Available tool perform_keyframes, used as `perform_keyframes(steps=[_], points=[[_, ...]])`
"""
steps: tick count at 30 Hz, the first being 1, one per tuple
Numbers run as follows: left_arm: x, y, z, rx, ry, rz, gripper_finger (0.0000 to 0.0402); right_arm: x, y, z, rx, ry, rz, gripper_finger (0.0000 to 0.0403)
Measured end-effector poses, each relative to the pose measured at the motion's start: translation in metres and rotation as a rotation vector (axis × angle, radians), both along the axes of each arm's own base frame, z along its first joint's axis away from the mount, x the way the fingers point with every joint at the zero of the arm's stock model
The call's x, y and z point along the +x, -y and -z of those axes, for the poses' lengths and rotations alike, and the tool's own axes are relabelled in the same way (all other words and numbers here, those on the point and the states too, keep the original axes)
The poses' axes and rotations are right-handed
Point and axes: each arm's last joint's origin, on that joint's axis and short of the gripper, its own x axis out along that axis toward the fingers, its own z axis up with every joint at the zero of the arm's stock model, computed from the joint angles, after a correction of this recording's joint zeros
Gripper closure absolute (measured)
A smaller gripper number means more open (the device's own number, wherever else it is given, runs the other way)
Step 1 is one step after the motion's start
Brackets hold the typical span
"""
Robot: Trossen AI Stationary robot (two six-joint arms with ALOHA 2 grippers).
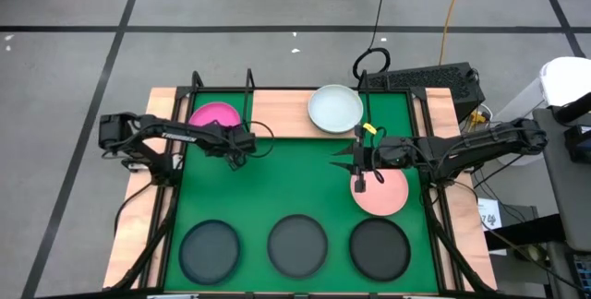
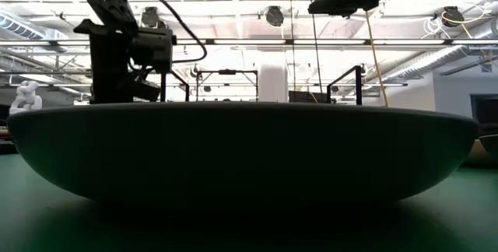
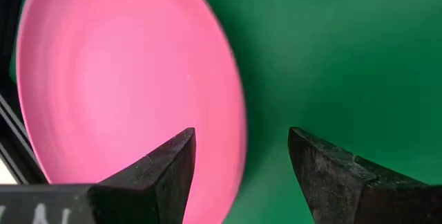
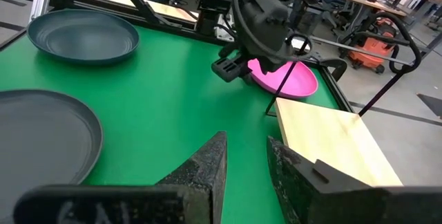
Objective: Place and stack plates onto a shelf
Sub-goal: Stack the pink plate on top of the gray plate on the shelf
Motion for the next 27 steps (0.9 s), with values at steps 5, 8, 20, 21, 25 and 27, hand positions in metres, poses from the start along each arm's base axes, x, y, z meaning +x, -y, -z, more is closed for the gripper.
perform_keyframes(steps=[5,8,20,21,25,27], points=[[-0.001,-0.005,0.006,-0.009,-0.031,-0.022,0.0204,0.0,0.0,0.0,0.005,0.0,0.0,0.0316],[0.0,-0.005,0.007,-0.016,-0.025,-0.038,0.026,0.0,0.0,0.0,0.006,0.0,-0.001,0.0316],[-0.003,0.001,-0.014,-0.025,-0.017,-0.111,0.0391,0.0,-0.001,0.0,0.022,0.002,0.0,0.0316],[-0.002,0.003,-0.02,-0.016,-0.007,-0.112,0.0391,0.0,-0.001,0.0,0.021,0.003,0.0,0.0316],[-0.001,0.01,-0.049,0.061,0.044,-0.119,0.0391,0.0,-0.001,0.0,0.02,0.003,0.0,0.0316],[0.001,0.013,-0.068,0.123,0.076,-0.114,0.0391,0.0,-0.001,0.0,0.02,0.003,0.0,0.0316]])
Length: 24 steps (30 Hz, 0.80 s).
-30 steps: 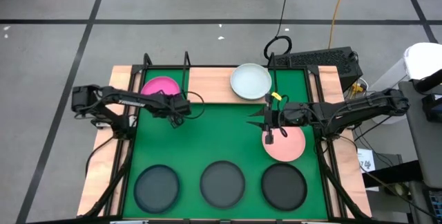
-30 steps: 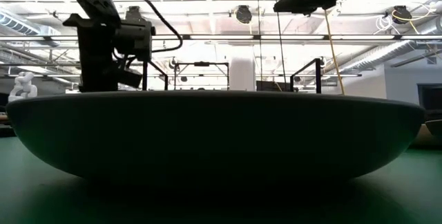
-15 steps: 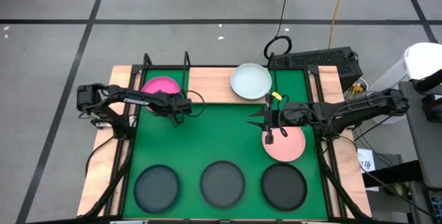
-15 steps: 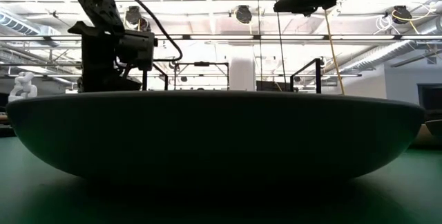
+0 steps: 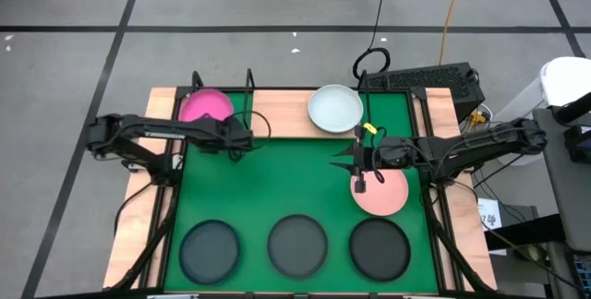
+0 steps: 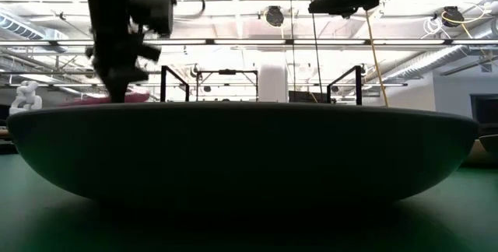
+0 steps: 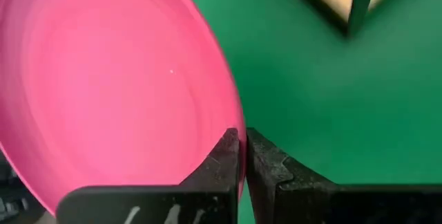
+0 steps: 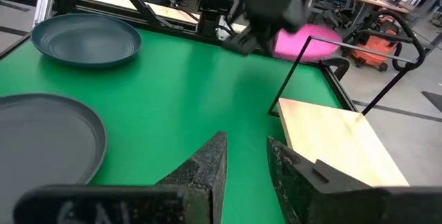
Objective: Place and stack plates onto a shelf
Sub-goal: Stack the pink plate on top of the gray plate on the shelf
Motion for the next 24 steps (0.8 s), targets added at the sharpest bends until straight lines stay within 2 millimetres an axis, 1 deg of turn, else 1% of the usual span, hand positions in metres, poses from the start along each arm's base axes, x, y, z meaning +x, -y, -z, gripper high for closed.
perform_keyframes(steps=[3,8,11,14,16,18,21,24], points=[[0.003,0.004,-0.031,0.106,0.044,0.041,0.0391,0.0,0.0,0.0,0.0,0.001,0.0,0.0316],[0.02,0.005,-0.082,0.255,0.114,0.177,0.0391,-0.001,0.0,-0.002,-0.005,0.011,-0.001,0.0316],[0.034,0.002,-0.11,0.342,0.159,0.262,0.0391,-0.004,0.0,-0.005,0.022,0.028,0.006,0.0316],[0.057,0.0,-0.128,0.42,0.22,0.394,0.0391,-0.011,-0.001,-0.009,0.027,0.031,0.0,0.0316],[0.074,-0.001,-0.134,0.453,0.259,0.507,0.0391,-0.017,-0.002,-0.013,0.024,0.033,-0.01,0.0316],[0.092,-0.002,-0.135,0.469,0.291,0.624,0.0391,-0.024,-0.002,-0.018,0.031,0.051,-0.015,0.0316],[0.118,-0.003,-0.128,0.49,0.309,0.746,0.0391,-0.036,-0.003,-0.028,0.058,0.099,-0.018,0.0316],[0.138,-0.006,-0.117,0.503,0.291,0.821,0.0391,-0.049,-0.002,-0.037,0.073,0.151,-0.027,0.0316]])
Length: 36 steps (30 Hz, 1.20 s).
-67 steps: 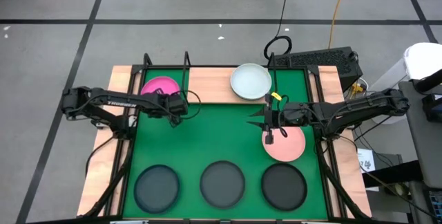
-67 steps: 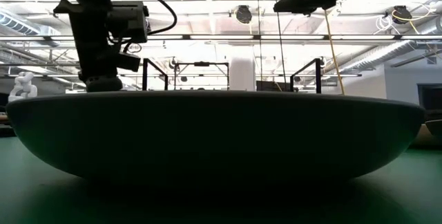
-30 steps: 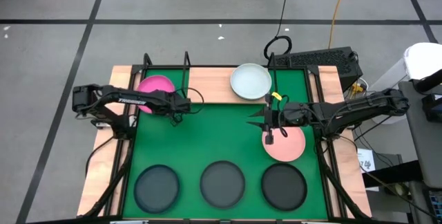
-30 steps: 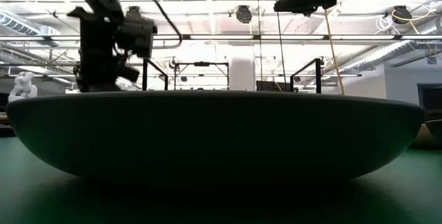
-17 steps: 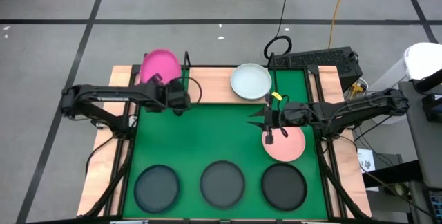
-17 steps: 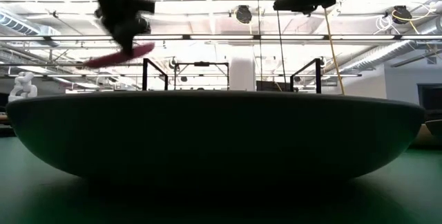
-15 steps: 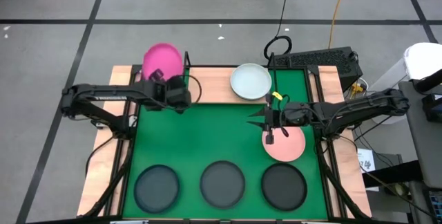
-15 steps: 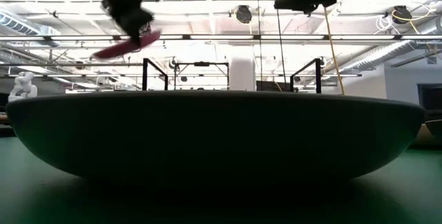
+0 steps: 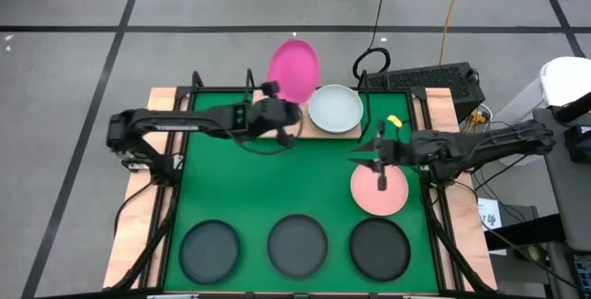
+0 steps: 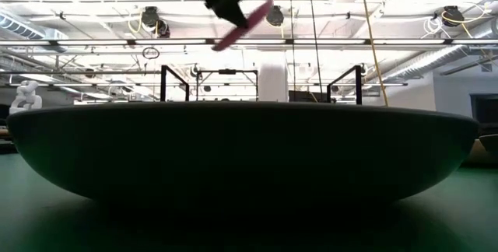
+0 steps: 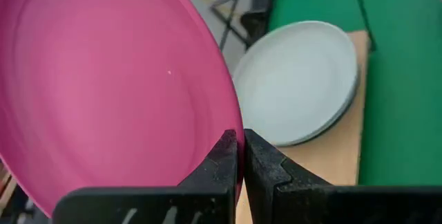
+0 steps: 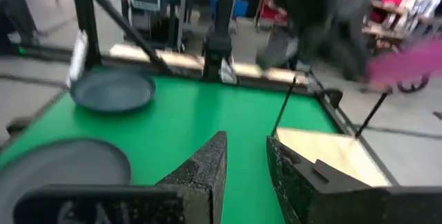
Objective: Place and stack plates onto a shelf
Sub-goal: Stack the pink plate on top of the gray plate on the shelf, then put the right black plate on the shelf
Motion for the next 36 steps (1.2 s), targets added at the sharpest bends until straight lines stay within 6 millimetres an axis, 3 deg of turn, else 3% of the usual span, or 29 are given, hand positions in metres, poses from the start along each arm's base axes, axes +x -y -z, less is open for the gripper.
perform_keyframes(steps=[5,10,19,23,36], points=[[0.029,-0.007,0.032,0.008,-0.064,0.136,0.0391,-0.019,0.002,-0.013,0.036,0.09,-0.006,0.0316],[0.052,-0.017,0.06,0.038,-0.093,0.224,0.0391,-0.029,0.003,-0.014,0.042,0.12,-0.007,0.0316],[0.069,-0.04,0.094,-0.018,-0.091,0.347,0.0391,-0.029,0.004,-0.007,0.043,0.137,-0.005,0.0316],[0.071,-0.043,0.101,-0.033,-0.099,0.366,0.038,-0.029,0.004,-0.006,0.045,0.135,-0.004,0.0316],[0.07,-0.043,0.096,0.022,-0.097,0.269,0.0264,-0.029,0.004,-0.007,0.063,0.145,-0.002,0.0316]])
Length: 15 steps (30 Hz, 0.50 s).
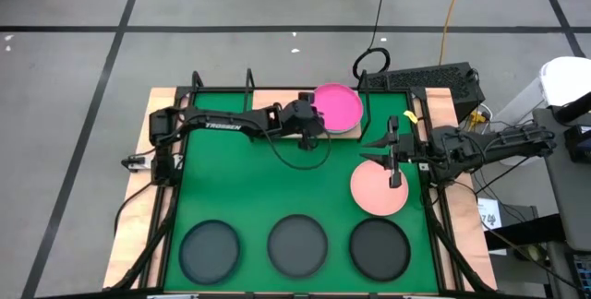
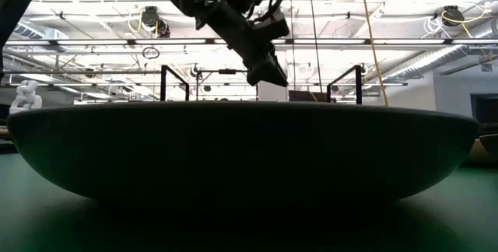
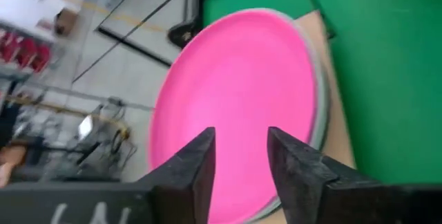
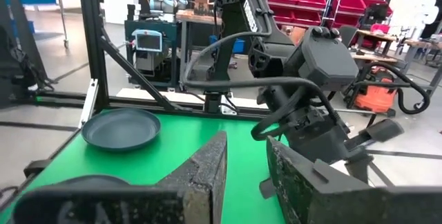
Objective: Place and stack plates onto a shelf
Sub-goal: Put the right black plate on the shelf
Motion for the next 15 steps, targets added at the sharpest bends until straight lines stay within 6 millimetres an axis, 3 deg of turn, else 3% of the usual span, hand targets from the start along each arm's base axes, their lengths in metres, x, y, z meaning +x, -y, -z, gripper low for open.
perform_keyframes(steps=[5,11,15], points=[[-0.013,0.019,-0.04,-0.013,0.099,-0.008,0.0247,0.0,0.0,0.0,0.046,0.007,0.002,0.0316],[-0.049,0.046,-0.099,-0.151,0.258,0.072,0.0246,0.004,-0.001,0.003,0.081,-0.023,0.004,0.0316],[-0.073,0.056,-0.116,-0.183,0.321,0.079,0.0245,0.007,-0.001,0.008,0.093,-0.062,0.005,0.0316]])
